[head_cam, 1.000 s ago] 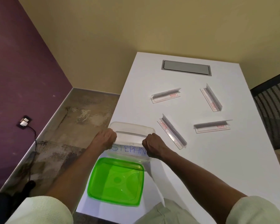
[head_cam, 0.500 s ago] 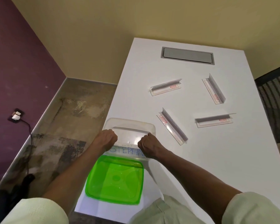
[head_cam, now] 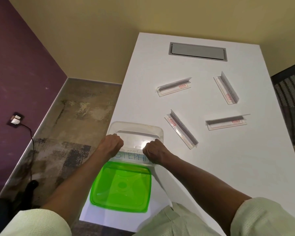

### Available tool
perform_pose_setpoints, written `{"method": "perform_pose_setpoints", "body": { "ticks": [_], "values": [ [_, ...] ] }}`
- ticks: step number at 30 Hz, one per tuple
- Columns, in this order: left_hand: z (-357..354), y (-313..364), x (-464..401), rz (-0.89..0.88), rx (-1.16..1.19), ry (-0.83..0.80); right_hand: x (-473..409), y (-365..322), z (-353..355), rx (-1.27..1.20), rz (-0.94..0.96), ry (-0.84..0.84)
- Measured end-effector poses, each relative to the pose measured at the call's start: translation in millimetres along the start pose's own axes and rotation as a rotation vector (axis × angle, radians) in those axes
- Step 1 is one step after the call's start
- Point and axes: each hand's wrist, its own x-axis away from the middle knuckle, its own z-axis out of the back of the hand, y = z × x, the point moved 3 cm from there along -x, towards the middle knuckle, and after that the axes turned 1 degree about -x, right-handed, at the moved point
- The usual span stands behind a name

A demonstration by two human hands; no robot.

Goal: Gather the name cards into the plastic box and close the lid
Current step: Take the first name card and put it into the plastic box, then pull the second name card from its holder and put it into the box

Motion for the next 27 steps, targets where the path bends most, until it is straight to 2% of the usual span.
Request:
{"method": "perform_pose_setpoints", "body": {
  "ticks": [9, 13, 19, 27],
  "values": [
    [10, 4, 4, 0.077, 0.069, -0.026, 1, -2, 8, -0.040, -0.064, -0.033],
    [25, 2, 3, 0.105, 0.151, 0.018, 4, 0, 25, -0.110, -0.079, 0.066],
    [62, -5, -6, 0.212, 0.333, 0.112, 29, 13, 49, -0.082, -0.115, 0.280],
    [101, 22, -15, 0.283, 0.625, 0.250, 86, 57, 46, -0.115, -0.378, 0.368]
  ]
}}
